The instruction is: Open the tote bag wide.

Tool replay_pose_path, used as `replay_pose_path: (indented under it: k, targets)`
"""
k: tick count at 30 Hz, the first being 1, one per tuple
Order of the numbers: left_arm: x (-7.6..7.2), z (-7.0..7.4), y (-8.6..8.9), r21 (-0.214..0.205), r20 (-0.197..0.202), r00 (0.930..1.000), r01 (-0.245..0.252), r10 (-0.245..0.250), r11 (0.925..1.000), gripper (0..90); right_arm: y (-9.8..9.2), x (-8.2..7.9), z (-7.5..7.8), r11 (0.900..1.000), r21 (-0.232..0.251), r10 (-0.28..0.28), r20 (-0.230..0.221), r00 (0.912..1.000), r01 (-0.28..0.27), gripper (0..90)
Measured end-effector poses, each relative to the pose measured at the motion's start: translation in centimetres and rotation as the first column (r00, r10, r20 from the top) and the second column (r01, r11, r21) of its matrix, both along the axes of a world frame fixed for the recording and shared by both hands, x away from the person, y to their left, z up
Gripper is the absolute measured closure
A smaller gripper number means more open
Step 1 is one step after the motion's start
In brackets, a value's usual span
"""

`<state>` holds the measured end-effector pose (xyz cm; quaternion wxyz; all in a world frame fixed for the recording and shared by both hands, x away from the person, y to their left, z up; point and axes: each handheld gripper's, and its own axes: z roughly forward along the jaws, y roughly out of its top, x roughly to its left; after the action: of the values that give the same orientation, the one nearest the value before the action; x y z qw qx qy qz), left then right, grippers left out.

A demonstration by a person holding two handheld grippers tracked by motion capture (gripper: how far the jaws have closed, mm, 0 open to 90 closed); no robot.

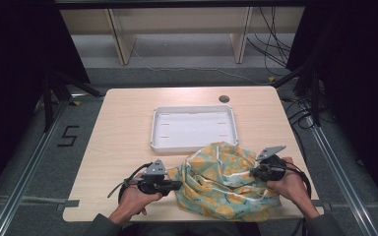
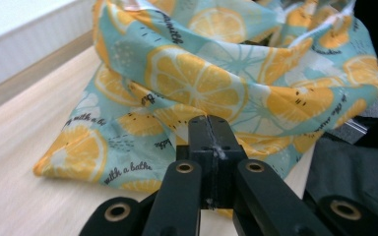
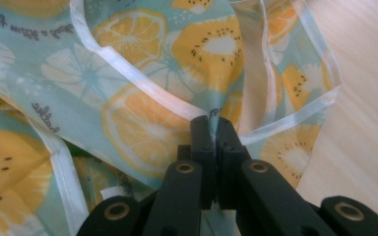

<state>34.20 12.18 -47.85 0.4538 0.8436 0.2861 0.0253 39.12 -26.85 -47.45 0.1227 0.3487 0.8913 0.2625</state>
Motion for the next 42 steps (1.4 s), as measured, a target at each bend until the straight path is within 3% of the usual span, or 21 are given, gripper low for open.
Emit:
replay_pose_path:
  k: [5, 7, 11, 12, 16, 17, 20, 21, 23, 24, 26, 28, 29, 32, 35, 36, 37, 40, 41, 42]
  targets:
    - [-0.5, -0.1, 1.7, 0.004, -0.009, 0.9997, -0.025, 0.025, 0.9997, 89.7, 2.9, 1.3, 0.4, 0.9991, -0.011, 0.042, 0.015, 0.999, -0.042, 89.9]
    - [-0.8, -0.2, 3.3, -0.002, -0.025, 0.9977, -0.063, 0.063, 0.998, 89.7, 4.2, 1.7, 0.5, 0.9976, -0.006, 0.068, 0.029, 0.9972, -0.068, 89.8]
    - [-1.1, -0.2, 4.6, 0.009, -0.011, 0.997, -0.077, 0.077, 0.997, 89.7, 6.7, 2.2, 0.7, 0.9942, -0.017, 0.107, 0.035, 0.9936, -0.107, 89.9]
    - [-1.3, -0.2, 4.8, -0.004, -0.03, 0.9947, -0.099, 0.099, 0.9951, 89.7, 7.2, 2.4, 0.8, 0.9925, -0.023, 0.121, 0.037, 0.992, -0.12, 89.9]
    - [-1.6, -0.2, 5.6, 0.008, -0.032, 0.9937, -0.107, 0.107, 0.9942, 89.7, 8.7, 2.7, 0.8, 0.9915, -0.02, 0.129, 0.032, 0.9911, -0.129, 89.9]
    - [-1.7, -0.3, 6.2, 0.017, -0.035, 0.9925, -0.117, 0.118, 0.993, 89.7, 9.4, 3.2, 0.8, 0.9871, -0.03, 0.159, 0.068, 0.9849, -0.157, 89.9]
    - [-1.7, -0.4, 7.4, 0.04, -0.022, 0.9896, -0.141, 0.142, 0.9892, 89.6, 10.5, 3.5, 1.0, 0.9852, -0.028, 0.17, 0.056, 0.9838, -0.169, 89.8]
    - [-1.8, -0.5, 7.5, 0.038, -0.041, 0.9872, -0.153, 0.154, 0.9876, 89.6, 10.7, 3.6, 0.9, 0.984, -0.028, 0.177, 0.055, 0.9826, -0.176, 89.7]
    - [-1.8, -0.6, 8.0, 0.047, -0.039, 0.987, -0.154, 0.156, 0.9869, 88.8, 10.9, 3.8, 0.8, 0.9827, -0.014, 0.185, 0.053, 0.9813, -0.184, 87.8]
    - [-1.9, -0.5, 8.1, 0.046, -0.039, 0.9862, -0.159, 0.161, 0.9861, 87.5, 11.0, 3.7, 0.8, 0.9856, -0.003, 0.169, 0.037, 0.9849, -0.169, 84.1]
    - [-2.1, -0.4, 8.3, 0.036, -0.068, 0.9828, -0.17, 0.172, 0.9848, 79.2, 10.8, 3.5, 1.0, 0.9934, 0.007, 0.114, 0.06, 0.9917, -0.114, 73.2]
    - [-2.1, -0.2, 8.4, 0.051, -0.062, 0.9848, -0.159, 0.162, 0.9859, 71.1, 10.3, 3.1, 1.8, 0.9958, 0.026, 0.085, 0.077, 0.9934, -0.087, 63.9]
    - [-2.5, 0.2, 8.6, 0.069, -0.055, 0.9838, -0.166, 0.17, 0.9837, 67.5, 9.7, 2.9, 2.4, 0.9954, 0.051, 0.076, 0.099, 0.9921, -0.082, 61.7]
    - [-2.9, 1.4, 9.0, 0.069, -0.031, 0.983, -0.179, 0.181, 0.9815, 59.6, 8.8, 1.9, 3.5, 0.9912, 0.099, 0.076, 0.112, 0.9907, -0.088, 55.8]
    - [-3.4, 3.2, 9.4, 0.043, 0.02, 0.9814, -0.191, 0.191, 0.9806, 54.0, 8.2, 0.9, 4.2, 0.9854, 0.122, 0.108, 0.099, 0.9893, -0.119, 51.8]
    - [-3.6, 3.7, 9.3, 0.018, 0.024, 0.9757, -0.218, 0.218, 0.9758, 52.3, 8.2, 0.5, 4.0, 0.9817, 0.139, 0.115, 0.108, 0.9874, -0.13, 51.0]
    - [-3.6, 4.2, 9.4, 0.017, 0.044, 0.9764, -0.212, 0.211, 0.9771, 52.4, 8.2, 0.3, 3.9, 0.9797, 0.141, 0.129, 0.1, 0.9865, -0.143, 50.1]
    - [-3.5, 5.0, 9.0, 0.009, 0.054, 0.9735, -0.223, 0.222, 0.9748, 52.0, 8.9, 0.0, 3.6, 0.9712, 0.161, 0.163, 0.091, 0.9825, -0.176, 47.6]
    - [-3.3, 5.1, 8.7, -0.009, 0.062, 0.9751, -0.213, 0.213, 0.9771, 51.8, 9.2, 0.0, 3.5, 0.9694, 0.15, 0.182, 0.092, 0.979, -0.194, 47.3]
    - [-3.2, 5.3, 8.4, 0.001, 0.063, 0.9756, -0.211, 0.21, 0.9776, 51.8, 9.7, -0.1, 3.5, 0.9664, 0.165, 0.186, 0.082, 0.9792, -0.197, 47.0]
